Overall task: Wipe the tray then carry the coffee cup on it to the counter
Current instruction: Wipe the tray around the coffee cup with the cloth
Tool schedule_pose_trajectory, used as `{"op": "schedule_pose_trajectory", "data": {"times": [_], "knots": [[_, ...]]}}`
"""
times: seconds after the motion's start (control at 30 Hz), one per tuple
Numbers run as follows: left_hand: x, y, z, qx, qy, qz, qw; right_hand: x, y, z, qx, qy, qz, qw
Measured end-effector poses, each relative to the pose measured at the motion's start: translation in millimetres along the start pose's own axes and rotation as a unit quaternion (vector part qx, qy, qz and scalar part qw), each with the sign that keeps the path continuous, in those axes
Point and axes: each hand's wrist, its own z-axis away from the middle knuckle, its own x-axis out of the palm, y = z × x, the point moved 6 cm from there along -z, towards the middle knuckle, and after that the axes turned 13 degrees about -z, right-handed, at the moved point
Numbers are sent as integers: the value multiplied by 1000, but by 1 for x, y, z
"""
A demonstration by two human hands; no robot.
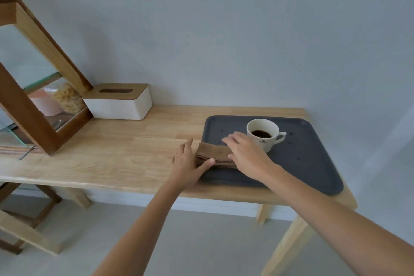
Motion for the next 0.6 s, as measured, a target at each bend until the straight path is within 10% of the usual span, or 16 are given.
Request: {"op": "schedule_pose_trajectory", "data": {"times": [0.23,0.6], "knots": [[33,4,29,-24,-46,-119,992,51,5,-17,-25,-172,-114,978],[36,3,20,-27,-94,-122,988,63,33,-79,48,-99,-62,992]]}}
